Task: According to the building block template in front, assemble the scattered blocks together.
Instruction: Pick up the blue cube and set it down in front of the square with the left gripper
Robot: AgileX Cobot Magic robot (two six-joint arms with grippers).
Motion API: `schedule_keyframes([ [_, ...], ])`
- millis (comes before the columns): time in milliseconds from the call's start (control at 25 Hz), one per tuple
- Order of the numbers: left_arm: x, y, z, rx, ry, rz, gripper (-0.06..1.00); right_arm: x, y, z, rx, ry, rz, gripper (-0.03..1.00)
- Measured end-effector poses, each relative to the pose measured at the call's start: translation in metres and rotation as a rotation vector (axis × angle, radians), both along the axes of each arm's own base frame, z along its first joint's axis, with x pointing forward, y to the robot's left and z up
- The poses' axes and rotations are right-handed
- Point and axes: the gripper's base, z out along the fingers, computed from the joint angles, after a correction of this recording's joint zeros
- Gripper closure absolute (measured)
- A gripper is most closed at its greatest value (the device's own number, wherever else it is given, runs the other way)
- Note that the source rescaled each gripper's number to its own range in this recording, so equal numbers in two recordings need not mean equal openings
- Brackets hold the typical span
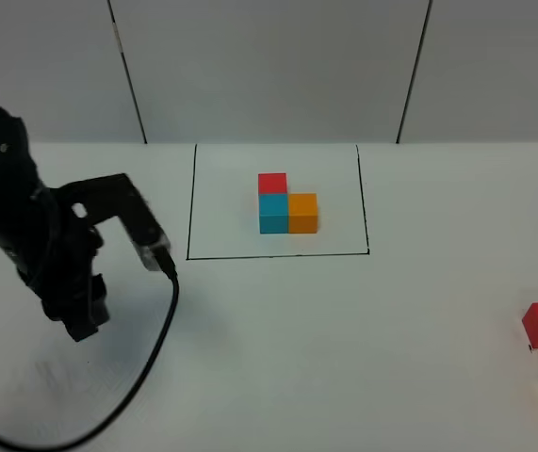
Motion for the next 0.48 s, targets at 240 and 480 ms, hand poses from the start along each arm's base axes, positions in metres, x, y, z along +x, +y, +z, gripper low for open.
schedule_keyframes([
  [240, -0.012, -0.071, 0.018, -0.041, -0.146, -0.399, 0.94, 0.0, 0.0, 0.0, 0.0, 0.0, 0.0, 0.85],
  [480, -0.016, -0.11, -0.005, -0.047, -0.183, -0.522, 0.94, 0.0, 0.0, 0.0, 0.0, 0.0, 0.0, 0.85],
])
